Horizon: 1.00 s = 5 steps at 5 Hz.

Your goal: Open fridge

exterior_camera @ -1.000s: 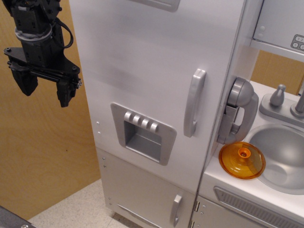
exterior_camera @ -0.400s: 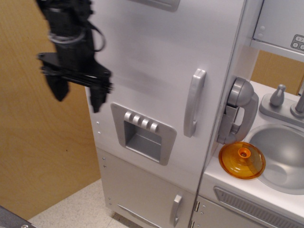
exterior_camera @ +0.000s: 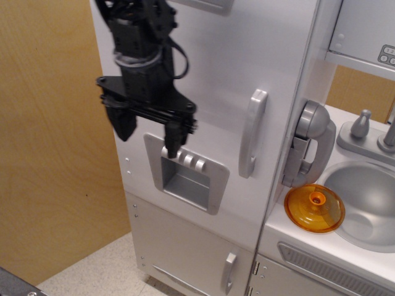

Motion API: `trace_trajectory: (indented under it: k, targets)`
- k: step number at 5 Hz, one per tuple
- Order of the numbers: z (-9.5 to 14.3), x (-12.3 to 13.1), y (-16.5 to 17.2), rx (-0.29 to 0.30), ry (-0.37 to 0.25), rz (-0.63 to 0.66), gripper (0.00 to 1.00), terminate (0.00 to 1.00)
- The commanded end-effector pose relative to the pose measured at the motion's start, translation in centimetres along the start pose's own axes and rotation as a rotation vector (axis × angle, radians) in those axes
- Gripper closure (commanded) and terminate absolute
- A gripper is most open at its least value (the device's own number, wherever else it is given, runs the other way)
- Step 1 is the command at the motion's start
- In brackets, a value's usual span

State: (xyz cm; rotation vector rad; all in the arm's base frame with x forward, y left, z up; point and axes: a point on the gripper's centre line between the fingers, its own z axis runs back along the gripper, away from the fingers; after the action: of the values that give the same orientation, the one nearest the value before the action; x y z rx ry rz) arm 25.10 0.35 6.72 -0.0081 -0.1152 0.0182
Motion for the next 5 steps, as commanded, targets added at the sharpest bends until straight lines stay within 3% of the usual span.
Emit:
trace_trajectory:
  k: [1, 3, 5]
  targets:
    - [1.5, 1.7, -4.3, -0.025, -0.115, 0.006, 0.0, 0.0]
    - [1.4, 4.7, -6.7, -0.013, -0.201, 0.059, 0.0, 0.0]
    - [0.3, 6.3, -7.2, 0.015, -0.239, 0.045, 0.0, 0.0]
